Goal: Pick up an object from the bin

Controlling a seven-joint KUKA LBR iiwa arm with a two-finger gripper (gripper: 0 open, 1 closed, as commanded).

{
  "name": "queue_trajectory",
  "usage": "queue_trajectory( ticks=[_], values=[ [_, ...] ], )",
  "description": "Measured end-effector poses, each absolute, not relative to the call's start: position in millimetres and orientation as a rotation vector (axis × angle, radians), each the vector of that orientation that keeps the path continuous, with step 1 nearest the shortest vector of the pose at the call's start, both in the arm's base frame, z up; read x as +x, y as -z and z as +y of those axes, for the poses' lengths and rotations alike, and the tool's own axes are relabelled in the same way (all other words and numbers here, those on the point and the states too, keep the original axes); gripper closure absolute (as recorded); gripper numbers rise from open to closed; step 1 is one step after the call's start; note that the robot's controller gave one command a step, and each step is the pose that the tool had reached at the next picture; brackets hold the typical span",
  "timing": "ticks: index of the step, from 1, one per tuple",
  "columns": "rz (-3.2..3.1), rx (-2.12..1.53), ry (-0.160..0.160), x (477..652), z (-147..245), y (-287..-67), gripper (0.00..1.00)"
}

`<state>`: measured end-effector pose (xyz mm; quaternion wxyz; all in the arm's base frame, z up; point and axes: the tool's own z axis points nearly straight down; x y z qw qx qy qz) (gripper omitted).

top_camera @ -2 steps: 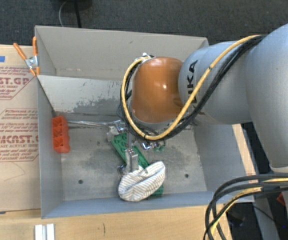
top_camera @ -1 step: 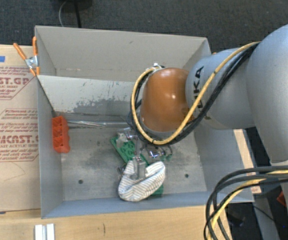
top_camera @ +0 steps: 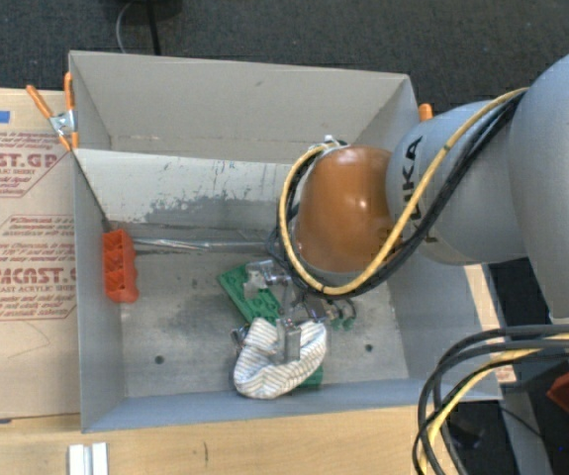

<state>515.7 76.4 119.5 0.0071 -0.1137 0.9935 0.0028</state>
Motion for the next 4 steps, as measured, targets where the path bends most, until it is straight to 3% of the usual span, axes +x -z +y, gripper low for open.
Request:
queue_trajectory(
  ticks=[1, 2, 3, 4],
  values=[
    [3.126, -0.151, -0.01, 504.4, 68, -94, 0.0],
    [3.1, -0.271, -0.011, 508.9, 59, -76, 1.0],
    [3.1, -0.271, -0.012, 508.9, 59, -76, 1.0],
    [3.107, -0.231, -0.012, 508.9, 59, -272, 1.0]
  ],
)
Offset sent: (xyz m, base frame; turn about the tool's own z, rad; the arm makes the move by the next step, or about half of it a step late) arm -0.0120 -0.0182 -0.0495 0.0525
